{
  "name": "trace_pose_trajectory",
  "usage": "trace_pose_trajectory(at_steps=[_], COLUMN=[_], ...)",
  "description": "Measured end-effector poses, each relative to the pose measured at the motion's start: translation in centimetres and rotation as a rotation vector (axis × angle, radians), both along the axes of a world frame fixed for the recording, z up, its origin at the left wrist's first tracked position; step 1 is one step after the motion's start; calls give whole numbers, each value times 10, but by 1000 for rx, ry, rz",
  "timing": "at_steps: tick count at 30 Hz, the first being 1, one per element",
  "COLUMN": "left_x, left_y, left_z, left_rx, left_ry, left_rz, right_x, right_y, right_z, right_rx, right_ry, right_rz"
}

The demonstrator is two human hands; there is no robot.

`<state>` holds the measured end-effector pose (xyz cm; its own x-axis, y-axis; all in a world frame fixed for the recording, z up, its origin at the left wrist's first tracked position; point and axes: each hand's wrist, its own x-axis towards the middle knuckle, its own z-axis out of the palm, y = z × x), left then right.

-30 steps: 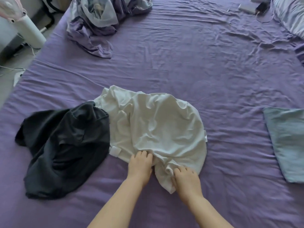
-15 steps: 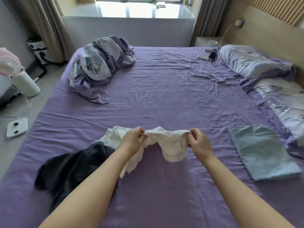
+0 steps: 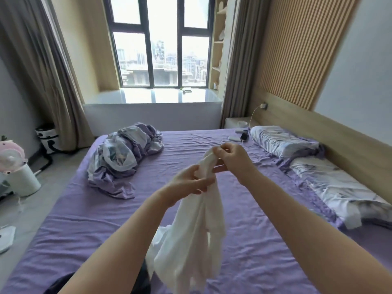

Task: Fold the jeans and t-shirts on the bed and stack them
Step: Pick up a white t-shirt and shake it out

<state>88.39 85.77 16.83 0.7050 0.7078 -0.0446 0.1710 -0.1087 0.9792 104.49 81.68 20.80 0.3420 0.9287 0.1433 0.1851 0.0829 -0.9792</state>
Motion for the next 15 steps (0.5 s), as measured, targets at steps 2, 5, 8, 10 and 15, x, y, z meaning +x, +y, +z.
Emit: trace_pose_trajectory(at_steps=[2, 5, 8, 10, 15], left_x=[12, 22, 26, 31, 49], left_y=[-7, -1, 9, 10, 10], left_z=[7, 22, 37, 45, 63], left_rx=[15, -157, -255, -307, -349], left_ry=[-58, -228, -315, -360, -404], left_rz=[197, 385, 427, 430, 425], right_x=[-1, 7, 12, 11, 18], right_y=[-3, -18, -38, -48, -42], right_z=[5, -9, -48, -73, -85], right_rx=[4, 28, -39, -149, -113], right_ry=[-41, -194, -321, -361, -512], right_rz=[66, 61, 74, 144, -47])
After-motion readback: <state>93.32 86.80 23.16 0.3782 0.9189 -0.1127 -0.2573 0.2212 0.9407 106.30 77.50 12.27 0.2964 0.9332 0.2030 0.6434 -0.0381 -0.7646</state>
